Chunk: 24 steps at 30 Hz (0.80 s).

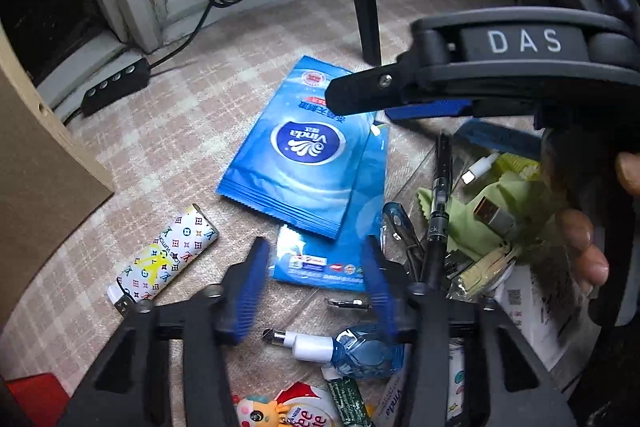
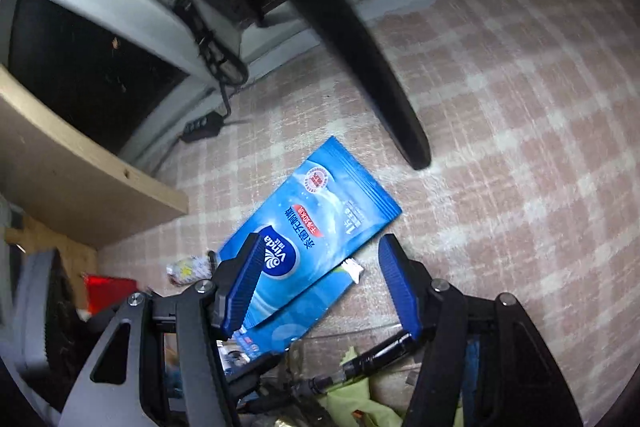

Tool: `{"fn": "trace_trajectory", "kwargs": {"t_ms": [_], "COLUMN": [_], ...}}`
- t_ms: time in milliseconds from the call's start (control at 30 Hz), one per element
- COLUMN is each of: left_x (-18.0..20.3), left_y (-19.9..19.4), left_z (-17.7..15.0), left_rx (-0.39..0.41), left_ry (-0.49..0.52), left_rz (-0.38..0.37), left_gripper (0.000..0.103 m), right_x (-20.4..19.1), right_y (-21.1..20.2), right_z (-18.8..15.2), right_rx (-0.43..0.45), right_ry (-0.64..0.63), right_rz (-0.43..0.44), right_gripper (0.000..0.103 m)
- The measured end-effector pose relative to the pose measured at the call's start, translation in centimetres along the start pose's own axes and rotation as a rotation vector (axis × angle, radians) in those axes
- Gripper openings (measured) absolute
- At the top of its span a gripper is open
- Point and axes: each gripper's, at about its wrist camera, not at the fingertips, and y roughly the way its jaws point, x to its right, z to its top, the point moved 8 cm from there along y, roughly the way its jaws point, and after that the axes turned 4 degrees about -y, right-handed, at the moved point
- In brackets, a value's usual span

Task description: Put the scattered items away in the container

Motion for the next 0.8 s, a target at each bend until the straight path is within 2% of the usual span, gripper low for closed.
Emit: {"fn": "trace_trajectory", "kwargs": {"t_ms": [33,200,267,333,433,500,567,600,633,800], "left_x": [-0.2,-0.5,-0.7,-1.0,-1.5,-1.8,-2.5,-3.0,-3.4,-3.1], "left_y": [-0.1,-0.7,-1.2,-1.9,-2.8,-3.4,-3.5,-3.0,-2.3,0.8], "left_z": [0.1,-0.1,-0.1,-0.3,-0.4,0.1,1.4,2.3,2.9,4.5], "left_rx": [0.004,0.007,0.018,0.022,0.039,0.057,0.084,0.079,0.073,0.013], "left_ry": [-0.018,-0.046,-0.054,-0.066,-0.068,-0.065,-0.053,-0.042,-0.029,0.089], "left_rz": [-0.015,-0.043,-0.032,-0.037,-0.007,0.015,0.053,0.056,0.059,0.125], "left_gripper": [0.025,0.013,0.0,0.0,0.0,0.003,0.018,0.04,0.057,0.056], "right_x": [0.1,-0.9,-1.1,-1.1,-0.8,-0.6,-0.3,-0.3,-0.3,-1.2], "right_y": [0.0,0.4,0.5,0.1,-0.2,-0.2,-0.1,-0.1,-0.1,0.2], "right_z": [0.1,0.3,0.3,0.2,-0.3,-0.7,-1.2,-1.3,-1.4,-2.3], "right_rx": [0.002,-0.006,-0.01,-0.006,-0.011,-0.032,-0.053,-0.057,-0.059,-0.094], "right_ry": [0.011,-0.036,-0.051,-0.063,-0.103,-0.127,-0.15,-0.157,-0.163,-0.198], "right_rz": [0.011,-0.041,-0.058,-0.05,-0.069,-0.082,-0.094,-0.095,-0.096,-0.073], "right_gripper": [0.059,0.059,0.059,0.059,0.059,0.059,0.059,0.059,0.059,0.059]}}
